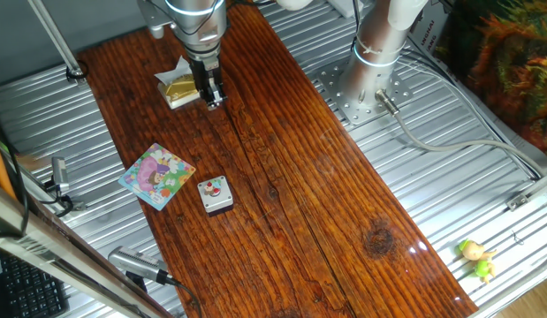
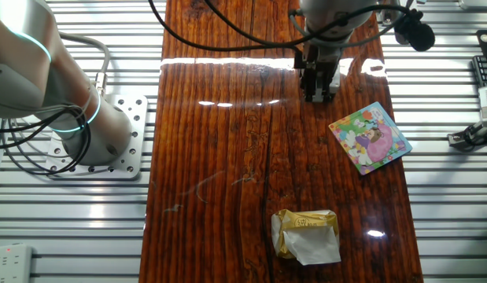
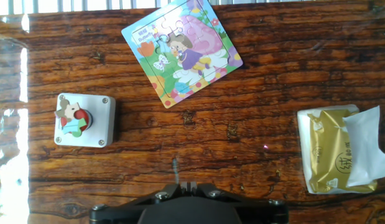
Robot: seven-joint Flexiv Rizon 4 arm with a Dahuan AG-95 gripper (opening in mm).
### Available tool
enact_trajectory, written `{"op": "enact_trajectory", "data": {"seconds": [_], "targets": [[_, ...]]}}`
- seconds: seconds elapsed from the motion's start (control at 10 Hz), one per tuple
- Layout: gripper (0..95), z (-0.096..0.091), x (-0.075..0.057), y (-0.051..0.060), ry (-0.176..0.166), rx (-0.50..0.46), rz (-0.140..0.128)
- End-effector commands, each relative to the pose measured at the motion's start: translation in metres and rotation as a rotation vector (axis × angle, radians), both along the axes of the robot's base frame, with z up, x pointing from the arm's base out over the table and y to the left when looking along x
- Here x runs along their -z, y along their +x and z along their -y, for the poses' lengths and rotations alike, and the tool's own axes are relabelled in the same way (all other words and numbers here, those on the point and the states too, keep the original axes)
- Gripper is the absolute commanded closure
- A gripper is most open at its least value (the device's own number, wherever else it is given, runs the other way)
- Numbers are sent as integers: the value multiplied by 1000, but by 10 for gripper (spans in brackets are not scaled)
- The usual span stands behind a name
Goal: Assemble one piece of a puzzle
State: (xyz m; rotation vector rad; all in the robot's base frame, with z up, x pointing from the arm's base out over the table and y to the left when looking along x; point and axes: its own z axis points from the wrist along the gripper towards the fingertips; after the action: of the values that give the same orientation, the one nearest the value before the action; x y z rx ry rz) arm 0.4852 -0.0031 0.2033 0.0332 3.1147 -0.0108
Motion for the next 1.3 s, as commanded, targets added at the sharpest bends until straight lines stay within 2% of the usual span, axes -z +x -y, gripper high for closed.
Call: {"op": "enact_trajectory", "data": {"seconds": [0.1,0.3,0.6,1.2,1.3], "targets": [[950,0,-1,1,1,-23,1],[950,1,-1,1,-1,-26,9],[950,1,-1,0,18,-28,19],[950,2,-2,0,27,-32,16],[950,2,-2,-1,19,-31,15]]}}
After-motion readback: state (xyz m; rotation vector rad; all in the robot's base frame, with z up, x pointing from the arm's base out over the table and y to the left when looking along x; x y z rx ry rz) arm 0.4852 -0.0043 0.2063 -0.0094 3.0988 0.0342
